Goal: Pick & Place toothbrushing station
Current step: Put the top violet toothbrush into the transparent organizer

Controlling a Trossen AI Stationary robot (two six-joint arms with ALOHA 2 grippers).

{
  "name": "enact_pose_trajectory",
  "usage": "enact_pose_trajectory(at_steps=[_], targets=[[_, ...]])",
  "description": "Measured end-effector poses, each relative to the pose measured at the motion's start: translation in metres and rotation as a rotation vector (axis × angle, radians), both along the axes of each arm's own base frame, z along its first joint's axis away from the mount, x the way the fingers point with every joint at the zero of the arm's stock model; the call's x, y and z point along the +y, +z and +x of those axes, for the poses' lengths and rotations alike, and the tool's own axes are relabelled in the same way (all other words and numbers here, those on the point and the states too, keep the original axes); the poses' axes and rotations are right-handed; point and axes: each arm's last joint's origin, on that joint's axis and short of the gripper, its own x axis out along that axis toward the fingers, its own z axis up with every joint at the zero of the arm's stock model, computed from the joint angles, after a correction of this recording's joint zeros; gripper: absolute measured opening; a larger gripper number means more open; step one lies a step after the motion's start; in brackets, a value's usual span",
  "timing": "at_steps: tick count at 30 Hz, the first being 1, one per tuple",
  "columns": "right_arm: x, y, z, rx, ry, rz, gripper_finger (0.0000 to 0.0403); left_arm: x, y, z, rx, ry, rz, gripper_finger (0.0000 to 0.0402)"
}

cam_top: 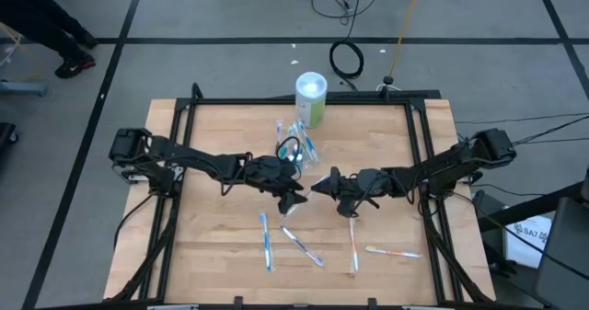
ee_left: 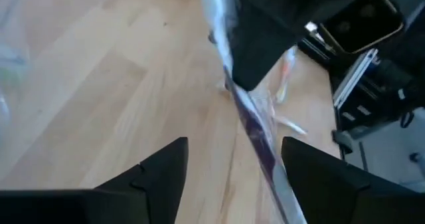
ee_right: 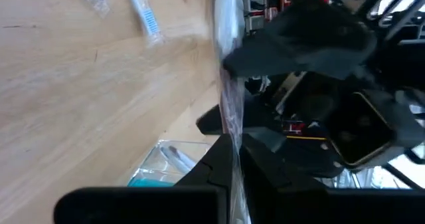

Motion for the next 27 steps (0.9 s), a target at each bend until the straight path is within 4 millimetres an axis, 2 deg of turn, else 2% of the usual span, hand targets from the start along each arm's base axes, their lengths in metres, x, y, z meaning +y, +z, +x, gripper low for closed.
enact_pose_trajectory(at_steps=[6, 9, 20, 27], targets=[[-0.0053, 0.0005, 0.0009, -0.004, -0.020, 0.002, 0.0011, -0.0008, -0.0066, 0.0053, -0.009, -0.018, 0.015, 0.0255], [-0.0069, 0.0007, 0.0012, -0.006, -0.024, 0.002, 0.0011, -0.0007, -0.0086, 0.0042, 0.008, -0.018, 0.016, 0.0242], [-0.0070, -0.0001, 0.0010, 0.003, -0.023, -0.016, 0.0018, -0.0006, -0.0084, 0.0042, 0.005, -0.028, 0.034, 0.0098], [-0.0067, 0.0000, 0.0010, 0.001, -0.023, 0.000, 0.0044, -0.0003, -0.0088, 0.0039, 0.006, -0.040, 0.062, 0.0039]])
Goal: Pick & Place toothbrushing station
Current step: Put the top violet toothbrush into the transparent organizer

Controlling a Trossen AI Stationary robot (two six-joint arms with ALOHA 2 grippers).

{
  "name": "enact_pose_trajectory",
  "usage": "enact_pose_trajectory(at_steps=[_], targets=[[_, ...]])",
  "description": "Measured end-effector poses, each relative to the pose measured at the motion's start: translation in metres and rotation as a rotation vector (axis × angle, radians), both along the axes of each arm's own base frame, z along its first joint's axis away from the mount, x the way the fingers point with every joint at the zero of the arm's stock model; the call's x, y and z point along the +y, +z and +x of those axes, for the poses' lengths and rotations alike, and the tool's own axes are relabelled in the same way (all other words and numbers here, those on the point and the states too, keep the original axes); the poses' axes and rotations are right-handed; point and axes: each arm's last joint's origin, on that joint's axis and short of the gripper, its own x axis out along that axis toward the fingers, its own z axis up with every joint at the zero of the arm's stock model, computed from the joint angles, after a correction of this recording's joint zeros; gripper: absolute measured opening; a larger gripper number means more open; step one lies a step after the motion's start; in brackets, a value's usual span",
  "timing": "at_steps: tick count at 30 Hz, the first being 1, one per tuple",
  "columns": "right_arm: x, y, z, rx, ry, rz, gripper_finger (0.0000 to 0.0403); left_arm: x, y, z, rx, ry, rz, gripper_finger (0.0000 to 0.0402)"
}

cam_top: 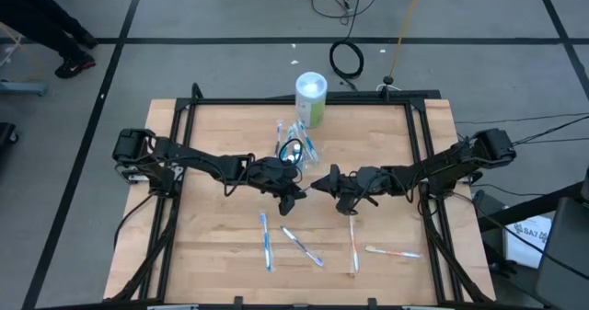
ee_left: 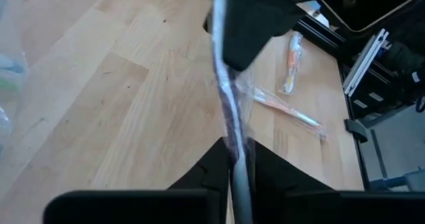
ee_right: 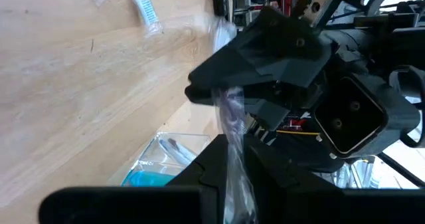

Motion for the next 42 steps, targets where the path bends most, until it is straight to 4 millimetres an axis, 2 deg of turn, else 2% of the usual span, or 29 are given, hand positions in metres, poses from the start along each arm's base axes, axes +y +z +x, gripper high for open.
enact_pose_trajectory(at_steps=[5, 12, 20, 26, 33, 38, 42], targets=[[0.000, 0.000, 0.000, -0.006, -0.020, 0.080, 0.0059, 0.001, 0.000, 0.000, -0.002, 0.010, 0.007, 0.0022], [0.002, 0.004, 0.000, -0.050, -0.060, 0.220, 0.0078, 0.005, 0.002, 0.000, -0.014, 0.081, 0.054, 0.0028], [0.000, 0.031, -0.016, -0.150, -0.203, 0.374, 0.0097, 0.022, 0.013, -0.005, -0.037, 0.096, 0.128, 0.0013], [-0.004, 0.058, -0.039, -0.207, -0.216, 0.537, 0.0112, 0.034, 0.042, -0.018, -0.113, 0.099, 0.216, 0.0033], [-0.014, 0.086, -0.058, -0.375, -0.237, 0.887, 0.0134, 0.038, 0.082, -0.042, -0.214, 0.165, 0.426, 0.0013], [-0.023, 0.082, -0.059, -0.394, -0.272, 1.017, 0.0159, 0.036, 0.101, -0.053, -0.290, 0.142, 0.499, 0.0037], [-0.030, 0.061, -0.055, -0.366, -0.188, 1.142, 0.0181, 0.030, 0.100, -0.052, -0.293, 0.093, 0.551, 0.0017]])
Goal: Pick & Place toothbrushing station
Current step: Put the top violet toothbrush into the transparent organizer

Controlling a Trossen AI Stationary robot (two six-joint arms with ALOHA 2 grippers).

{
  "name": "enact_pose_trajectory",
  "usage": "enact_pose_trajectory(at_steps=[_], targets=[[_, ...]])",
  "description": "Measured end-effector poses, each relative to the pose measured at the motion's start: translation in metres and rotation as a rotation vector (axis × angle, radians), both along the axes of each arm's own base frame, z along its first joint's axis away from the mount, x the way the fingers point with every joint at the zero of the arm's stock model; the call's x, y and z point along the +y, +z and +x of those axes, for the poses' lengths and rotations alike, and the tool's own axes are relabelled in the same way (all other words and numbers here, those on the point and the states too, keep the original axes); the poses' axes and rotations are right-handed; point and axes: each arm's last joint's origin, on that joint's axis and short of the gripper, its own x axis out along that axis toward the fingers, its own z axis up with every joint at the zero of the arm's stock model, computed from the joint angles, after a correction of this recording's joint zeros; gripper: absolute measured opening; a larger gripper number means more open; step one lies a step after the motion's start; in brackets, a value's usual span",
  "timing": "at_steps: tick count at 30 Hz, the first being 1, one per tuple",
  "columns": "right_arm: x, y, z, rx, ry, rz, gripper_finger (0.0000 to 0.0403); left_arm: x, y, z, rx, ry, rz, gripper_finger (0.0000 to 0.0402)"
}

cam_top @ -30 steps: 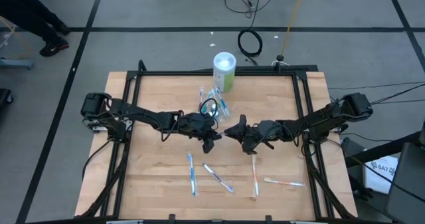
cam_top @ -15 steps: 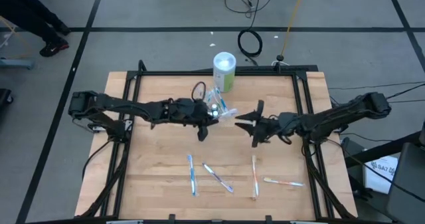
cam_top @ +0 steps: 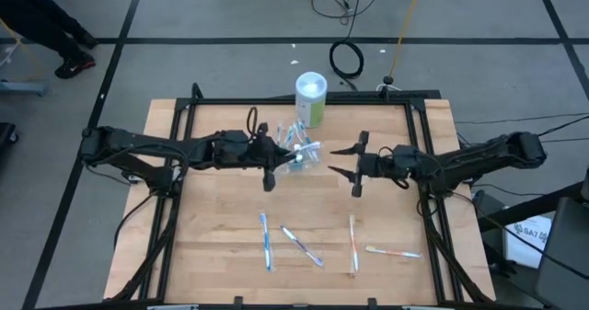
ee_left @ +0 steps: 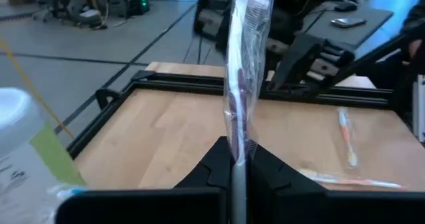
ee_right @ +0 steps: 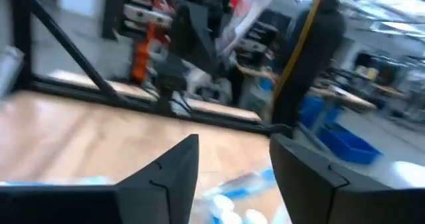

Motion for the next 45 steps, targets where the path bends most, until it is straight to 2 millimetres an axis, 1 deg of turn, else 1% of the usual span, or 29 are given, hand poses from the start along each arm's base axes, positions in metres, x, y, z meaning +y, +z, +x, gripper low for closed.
enact_pose_trajectory(at_steps=[3, 5, 8, 10, 12, 15, 19, 23, 25, 29, 31, 33, 36, 42, 45], targets=[[-0.004, -0.010, 0.004, -0.094, 0.065, 0.019, 0.0197, -0.004, -0.002, 0.004, -0.013, -0.016, 0.008, 0.0013], [-0.008, -0.013, 0.007, -0.158, 0.062, 0.027, 0.0207, -0.006, -0.001, 0.007, -0.035, -0.047, 0.042, 0.0024], [-0.013, -0.017, 0.014, -0.229, 0.048, 0.065, 0.0220, -0.012, -0.001, 0.014, -0.095, -0.140, 0.044, 0.0034], [-0.015, -0.019, 0.017, -0.276, 0.063, 0.090, 0.0227, -0.016, -0.008, 0.024, -0.117, -0.213, 0.037, 0.0026], [-0.016, -0.021, 0.020, -0.311, 0.133, 0.119, 0.0231, -0.020, -0.017, 0.032, -0.129, -0.257, 0.036, 0.0013], [-0.015, -0.022, 0.024, -0.343, 0.261, 0.162, 0.0235, -0.018, -0.024, 0.043, -0.174, -0.254, 0.041, 0.0016], [-0.015, -0.021, 0.026, -0.359, 0.307, 0.177, 0.0235, -0.010, -0.032, 0.049, -0.174, -0.252, 0.033, 0.0032], [-0.015, -0.017, 0.027, -0.383, 0.310, 0.173, 0.0236, -0.005, -0.035, 0.051, -0.174, -0.283, -0.001, 0.0013], [-0.015, -0.012, 0.030, -0.396, 0.311, 0.170, 0.0236, -0.003, -0.039, 0.054, -0.169, -0.277, -0.007, 0.0012], [-0.015, -0.004, 0.040, -0.366, 0.310, 0.175, 0.0234, -0.001, -0.042, 0.055, -0.167, -0.264, -0.009, 0.0030], [-0.015, -0.003, 0.044, -0.330, 0.307, 0.182, 0.0230, -0.001, -0.042, 0.056, -0.174, -0.253, -0.007, 0.0031], [-0.016, -0.004, 0.047, -0.295, 0.304, 0.189, 0.0223, 0.000, -0.042, 0.057, -0.183, -0.251, -0.005, 0.0021], [-0.016, -0.004, 0.047, -0.290, 0.302, 0.183, 0.0207, 0.000, -0.041, 0.056, -0.195, -0.252, 0.000, 0.0012], [-0.015, -0.001, 0.046, -0.323, 0.307, 0.182, 0.0164, -0.001, -0.041, 0.057, -0.191, -0.252, -0.004, 0.0041], [-0.015, -0.002, 0.046, -0.318, 0.306, 0.181, 0.0134, -0.001, -0.041, 0.057, -0.188, -0.252, -0.004, 0.0037]])
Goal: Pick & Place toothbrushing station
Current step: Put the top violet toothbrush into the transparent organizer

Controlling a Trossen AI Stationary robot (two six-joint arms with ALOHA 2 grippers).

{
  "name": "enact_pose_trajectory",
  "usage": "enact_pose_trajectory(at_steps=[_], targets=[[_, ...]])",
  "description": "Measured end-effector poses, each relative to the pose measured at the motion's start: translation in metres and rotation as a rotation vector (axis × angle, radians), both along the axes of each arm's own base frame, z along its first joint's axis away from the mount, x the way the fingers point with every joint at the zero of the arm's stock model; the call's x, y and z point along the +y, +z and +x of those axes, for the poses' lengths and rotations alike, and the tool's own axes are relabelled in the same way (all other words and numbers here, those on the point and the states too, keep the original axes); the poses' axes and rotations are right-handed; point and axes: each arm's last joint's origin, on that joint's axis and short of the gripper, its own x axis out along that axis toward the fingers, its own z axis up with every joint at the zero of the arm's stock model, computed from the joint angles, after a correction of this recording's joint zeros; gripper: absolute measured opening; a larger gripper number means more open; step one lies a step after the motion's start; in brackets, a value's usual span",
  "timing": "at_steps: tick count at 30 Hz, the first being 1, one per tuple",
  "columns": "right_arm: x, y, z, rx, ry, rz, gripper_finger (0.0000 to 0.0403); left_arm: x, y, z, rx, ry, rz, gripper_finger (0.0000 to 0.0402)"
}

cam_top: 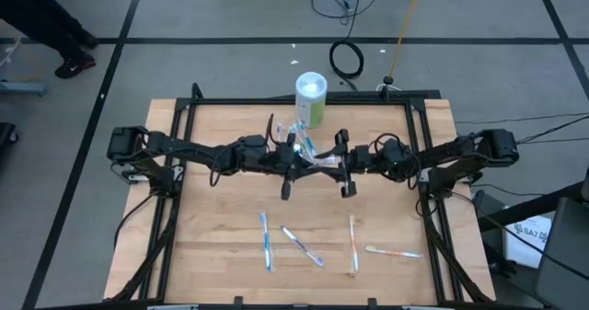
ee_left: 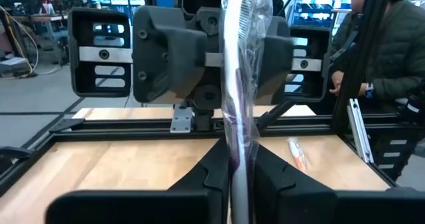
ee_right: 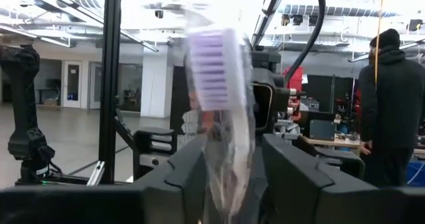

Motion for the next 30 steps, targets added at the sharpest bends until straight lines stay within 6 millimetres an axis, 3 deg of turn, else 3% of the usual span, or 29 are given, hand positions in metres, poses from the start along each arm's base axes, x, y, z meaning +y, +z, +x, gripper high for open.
enact_pose_trajectory(at_steps=[7, 11, 19, 23, 30], targets=[[0.000, 0.000, 0.000, -0.004, 0.001, 0.002, 0.0054, 0.000, 0.000, 0.000, 0.001, 0.010, -0.015, 0.0012], [0.000, 0.000, 0.000, -0.003, 0.001, 0.003, 0.0015, 0.000, 0.000, 0.000, 0.001, 0.011, -0.018, 0.0042], [0.000, -0.002, 0.001, 0.028, 0.001, 0.011, 0.0028, 0.000, -0.002, 0.000, 0.025, 0.013, -0.018, 0.0095], [0.000, -0.005, 0.002, 0.062, -0.002, 0.010, 0.0013, 0.000, -0.005, 0.000, 0.050, 0.080, -0.012, 0.0114], [-0.002, -0.015, 0.005, 0.161, -0.070, 0.025, 0.0023, 0.000, -0.017, -0.003, 0.179, 0.237, 0.016, 0.0174]])
